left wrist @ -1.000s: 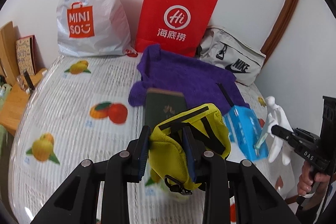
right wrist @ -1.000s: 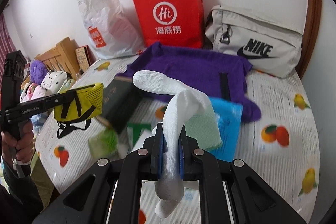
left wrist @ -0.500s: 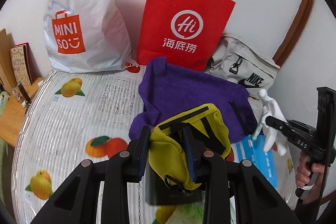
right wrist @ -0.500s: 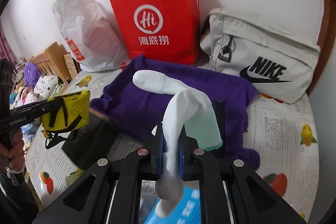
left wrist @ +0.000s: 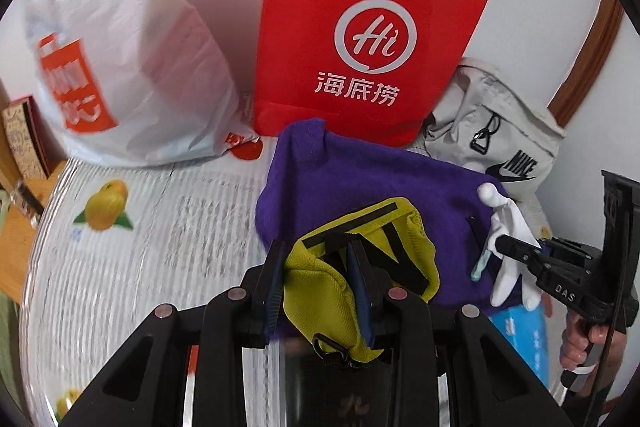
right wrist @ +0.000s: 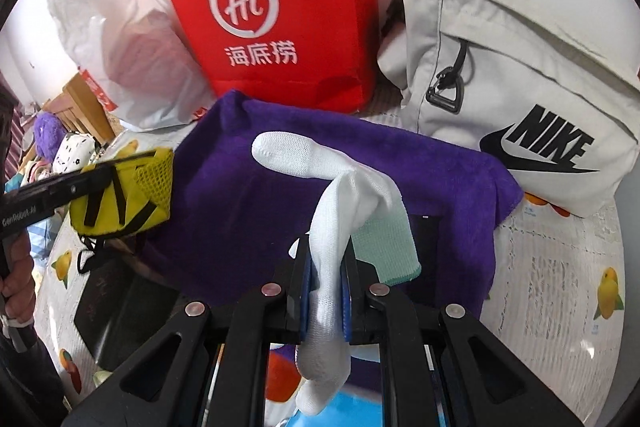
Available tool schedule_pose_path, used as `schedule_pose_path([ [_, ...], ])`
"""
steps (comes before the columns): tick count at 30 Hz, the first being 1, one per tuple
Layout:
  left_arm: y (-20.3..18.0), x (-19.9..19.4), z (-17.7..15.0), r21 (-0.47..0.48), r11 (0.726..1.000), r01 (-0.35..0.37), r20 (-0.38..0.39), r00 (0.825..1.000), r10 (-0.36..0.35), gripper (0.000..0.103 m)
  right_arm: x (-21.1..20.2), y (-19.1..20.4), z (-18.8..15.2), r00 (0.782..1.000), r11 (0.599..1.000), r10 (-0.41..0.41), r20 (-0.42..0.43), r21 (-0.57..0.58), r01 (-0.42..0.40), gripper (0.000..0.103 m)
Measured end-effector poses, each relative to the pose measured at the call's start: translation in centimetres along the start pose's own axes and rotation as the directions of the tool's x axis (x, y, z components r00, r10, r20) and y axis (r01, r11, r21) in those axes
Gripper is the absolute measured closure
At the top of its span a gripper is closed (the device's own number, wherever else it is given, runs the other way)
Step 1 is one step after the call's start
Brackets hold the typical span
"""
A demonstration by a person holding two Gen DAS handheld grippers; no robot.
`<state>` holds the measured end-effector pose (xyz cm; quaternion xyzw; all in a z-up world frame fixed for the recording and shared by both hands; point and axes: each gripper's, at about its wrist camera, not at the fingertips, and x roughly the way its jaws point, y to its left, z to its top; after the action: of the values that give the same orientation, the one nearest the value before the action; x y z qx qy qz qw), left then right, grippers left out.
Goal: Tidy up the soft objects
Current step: 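Carry the pouch and glove in both grippers over the purple towel and lower them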
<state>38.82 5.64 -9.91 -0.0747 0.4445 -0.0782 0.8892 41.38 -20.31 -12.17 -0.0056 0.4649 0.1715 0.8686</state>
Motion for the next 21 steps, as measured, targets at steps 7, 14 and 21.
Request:
schedule_pose_path([
  [7, -1.3, 3.2, 2.1, 0.038, 0.999, 0.001, -0.026, 1.0, 0.0, 0.073, 2.5, -1.1, 0.6, 0.999, 1.0, -0.004, -0.049, 0.015, 0.004, 0.09],
  [14, -1.8, 6.0, 3.7, 0.055, 0.998, -0.021, -0.074, 0.997, 0.025, 0.073, 4.6, -1.6, 1.4, 0.996, 1.0, -0.013, -0.085, 0.011, 0.014, 0.09],
  [21, -1.9, 8.2, 4.6, 0.067, 0.997, -0.04, -0.114, 0.992, 0.048, 0.071, 6.1, -1.5, 1.6, 0.991, 1.0, -0.014, -0.13, -0.006, 0.013, 0.087],
])
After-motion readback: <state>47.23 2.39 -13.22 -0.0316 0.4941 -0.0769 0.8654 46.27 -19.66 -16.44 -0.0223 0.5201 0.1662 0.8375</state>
